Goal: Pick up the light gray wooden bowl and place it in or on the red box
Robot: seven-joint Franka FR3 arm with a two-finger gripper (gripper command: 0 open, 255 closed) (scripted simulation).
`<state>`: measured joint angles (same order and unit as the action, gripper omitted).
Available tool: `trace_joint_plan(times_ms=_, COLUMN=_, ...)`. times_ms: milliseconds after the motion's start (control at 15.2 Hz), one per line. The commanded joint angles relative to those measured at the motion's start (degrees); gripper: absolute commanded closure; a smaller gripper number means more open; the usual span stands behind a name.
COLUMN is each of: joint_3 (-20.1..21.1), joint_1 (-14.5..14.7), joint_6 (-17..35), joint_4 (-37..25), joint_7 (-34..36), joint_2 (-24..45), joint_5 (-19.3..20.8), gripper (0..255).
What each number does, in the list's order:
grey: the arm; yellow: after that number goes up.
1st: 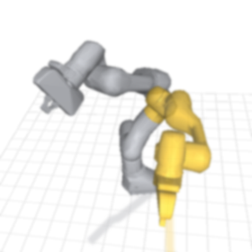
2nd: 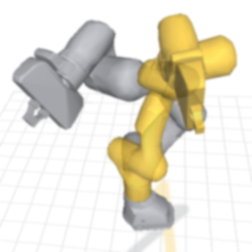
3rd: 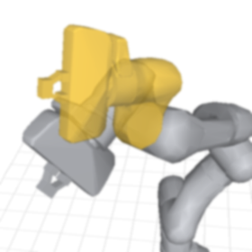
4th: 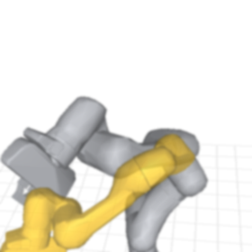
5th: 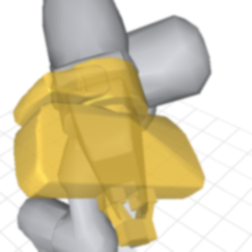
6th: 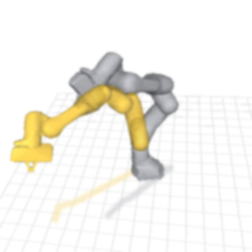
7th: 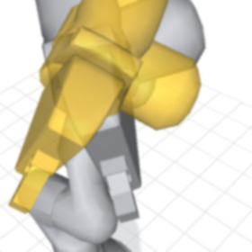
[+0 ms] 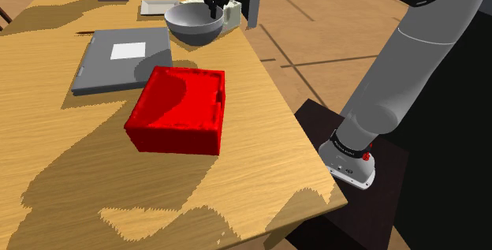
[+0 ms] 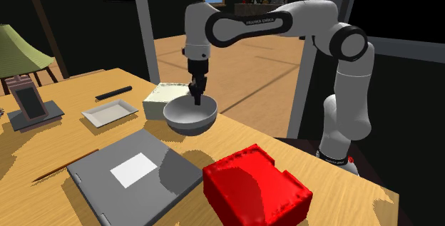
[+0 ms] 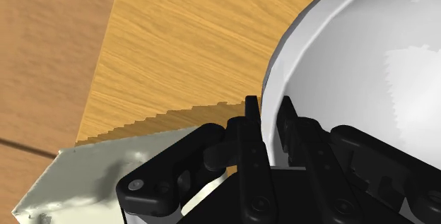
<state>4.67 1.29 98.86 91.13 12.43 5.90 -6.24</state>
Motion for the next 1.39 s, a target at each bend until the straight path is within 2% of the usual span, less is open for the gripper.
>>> trace_joint_plan(times_ms=0, joint_3=-0.01, joint_1=-0.01, joint_6=-1.81, joint_4=-2.14, joint_7=0.17, joint_2=0.31, joint_5=0.04, gripper=255)
trace_joint_plan(times_ms=1056, joint_3=0.07, joint_1=0.09, joint_6=-15.93, joint_4=-20.86, joint_7=1.78, joint_2=4.82, joint_5=0.43, gripper=255)
trace_joint_plan(times_ms=1122, joint_3=0.08, joint_1=0.1, joint_6=-16.29, joint_4=-21.4, joint_7=1.82, joint_2=5.0, joint_5=0.44, gripper=255)
trace_joint_plan(times_ms=1320, joint_3=1.27, joint_1=1.77, joint_6=-14.5, joint_4=-14.75, joint_7=4.6, joint_2=-0.2, joint_5=0.26, gripper=255)
